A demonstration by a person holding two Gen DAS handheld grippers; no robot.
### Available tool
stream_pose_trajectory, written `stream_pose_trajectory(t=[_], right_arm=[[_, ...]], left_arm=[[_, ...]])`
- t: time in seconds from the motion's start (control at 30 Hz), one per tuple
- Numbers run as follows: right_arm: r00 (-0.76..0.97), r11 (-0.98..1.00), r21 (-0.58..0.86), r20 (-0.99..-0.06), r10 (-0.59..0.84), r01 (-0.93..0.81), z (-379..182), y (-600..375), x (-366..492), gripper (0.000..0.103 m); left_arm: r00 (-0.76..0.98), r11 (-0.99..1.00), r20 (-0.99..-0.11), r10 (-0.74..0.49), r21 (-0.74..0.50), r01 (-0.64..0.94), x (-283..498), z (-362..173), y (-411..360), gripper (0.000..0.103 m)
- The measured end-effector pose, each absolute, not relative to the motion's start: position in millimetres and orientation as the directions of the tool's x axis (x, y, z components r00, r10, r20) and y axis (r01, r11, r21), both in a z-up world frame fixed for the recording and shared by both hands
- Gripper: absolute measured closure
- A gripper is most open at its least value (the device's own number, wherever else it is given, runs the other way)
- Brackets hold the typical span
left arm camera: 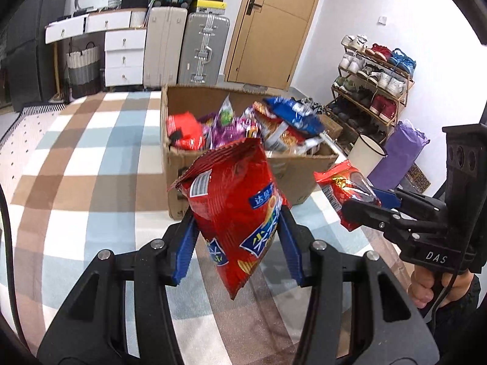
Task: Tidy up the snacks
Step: 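Lift both held red packs over the box and lower them inside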
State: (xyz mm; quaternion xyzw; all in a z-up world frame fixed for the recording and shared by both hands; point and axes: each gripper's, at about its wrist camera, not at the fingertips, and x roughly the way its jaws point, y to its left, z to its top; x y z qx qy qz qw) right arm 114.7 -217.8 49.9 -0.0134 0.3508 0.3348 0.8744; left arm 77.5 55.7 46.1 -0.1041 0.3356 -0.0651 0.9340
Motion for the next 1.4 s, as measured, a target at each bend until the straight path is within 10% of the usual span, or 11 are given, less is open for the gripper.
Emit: stream_pose_trajectory(t=[1.4], right_arm=[[0.587, 0.763, 0.208, -0.528, 0.614, -0.611, 134.5, -197.7, 184.0, 0.056]], left_arm=[[0.812, 0.992, -0.576, -0.095, -0.122, 0.029, 147.0, 152.2, 50.4, 0.055]])
